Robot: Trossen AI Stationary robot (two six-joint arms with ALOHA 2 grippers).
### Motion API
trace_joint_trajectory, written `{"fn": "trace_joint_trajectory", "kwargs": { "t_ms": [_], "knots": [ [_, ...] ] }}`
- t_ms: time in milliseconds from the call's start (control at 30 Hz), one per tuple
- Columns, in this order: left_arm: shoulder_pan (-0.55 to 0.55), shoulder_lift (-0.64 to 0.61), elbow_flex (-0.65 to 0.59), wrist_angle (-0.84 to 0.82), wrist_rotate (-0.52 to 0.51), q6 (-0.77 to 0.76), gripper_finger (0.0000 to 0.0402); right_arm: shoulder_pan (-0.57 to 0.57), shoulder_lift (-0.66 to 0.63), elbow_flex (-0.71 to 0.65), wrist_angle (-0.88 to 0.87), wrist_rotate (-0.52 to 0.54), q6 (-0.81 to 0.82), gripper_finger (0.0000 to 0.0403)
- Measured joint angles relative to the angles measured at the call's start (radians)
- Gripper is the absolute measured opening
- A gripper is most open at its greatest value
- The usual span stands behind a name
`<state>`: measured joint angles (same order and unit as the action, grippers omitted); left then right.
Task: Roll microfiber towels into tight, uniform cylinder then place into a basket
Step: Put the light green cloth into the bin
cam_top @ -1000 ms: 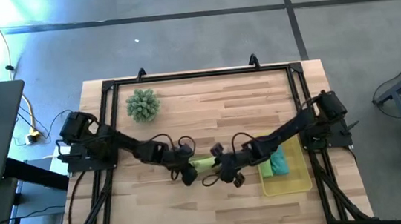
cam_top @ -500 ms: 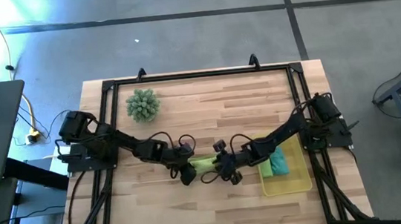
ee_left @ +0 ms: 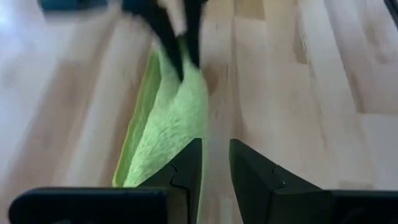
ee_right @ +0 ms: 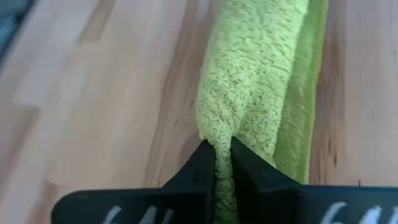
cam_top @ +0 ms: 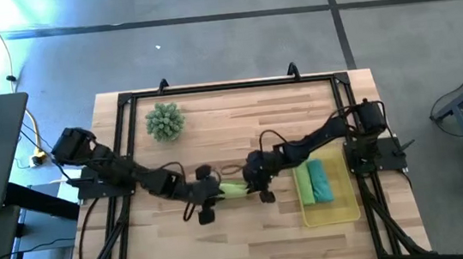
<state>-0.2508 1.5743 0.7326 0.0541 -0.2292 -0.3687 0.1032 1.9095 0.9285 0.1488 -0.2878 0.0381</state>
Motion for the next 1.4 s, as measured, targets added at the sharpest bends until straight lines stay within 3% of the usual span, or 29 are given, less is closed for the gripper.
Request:
{"fn": "trace_joint_trajectory", "kwargs": {
  "t_ms": [200, 300, 467, 733, 833, 933, 1233, 1300, 1400],
  "knots": [
    [-0.088, 0.096, 0.002, 0.145, -0.27, 0.2, 0.0071, -0.081, 0.002, -0.002, 0.01, -0.121, 0.216, 0.0005],
    [-0.097, 0.158, 0.0, 0.169, -0.354, 0.198, 0.0074, -0.105, 0.008, -0.002, 0.009, -0.126, 0.281, 0.0005],
    [-0.061, 0.227, 0.006, 0.181, -0.372, 0.088, 0.0101, -0.124, 0.029, 0.001, 0.0, -0.139, 0.337, 0.0007],
    [0.011, 0.286, 0.047, 0.164, -0.34, 0.158, 0.0163, -0.125, 0.059, 0.002, 0.009, -0.167, 0.349, 0.0008],
    [0.047, 0.287, 0.052, 0.144, -0.268, 0.139, 0.0169, -0.126, 0.06, 0.001, 0.025, -0.19, 0.329, 0.0009],
    [0.093, 0.281, 0.055, 0.125, -0.135, 0.008, 0.0166, -0.125, 0.047, 0.0, 0.027, -0.205, 0.271, 0.0024],
    [0.196, 0.274, 0.06, 0.104, 0.197, -0.33, 0.0127, -0.117, -0.103, -0.005, -0.09, -0.229, 0.039, 0.0128],
    [0.225, 0.274, 0.06, 0.109, 0.278, -0.39, 0.0117, -0.095, -0.145, -0.005, -0.113, -0.2, -0.021, 0.0133],
    [0.273, 0.276, 0.059, 0.11, 0.367, -0.461, 0.0102, -0.028, -0.192, -0.004, -0.113, -0.073, -0.147, 0.0134]
  ]
}}
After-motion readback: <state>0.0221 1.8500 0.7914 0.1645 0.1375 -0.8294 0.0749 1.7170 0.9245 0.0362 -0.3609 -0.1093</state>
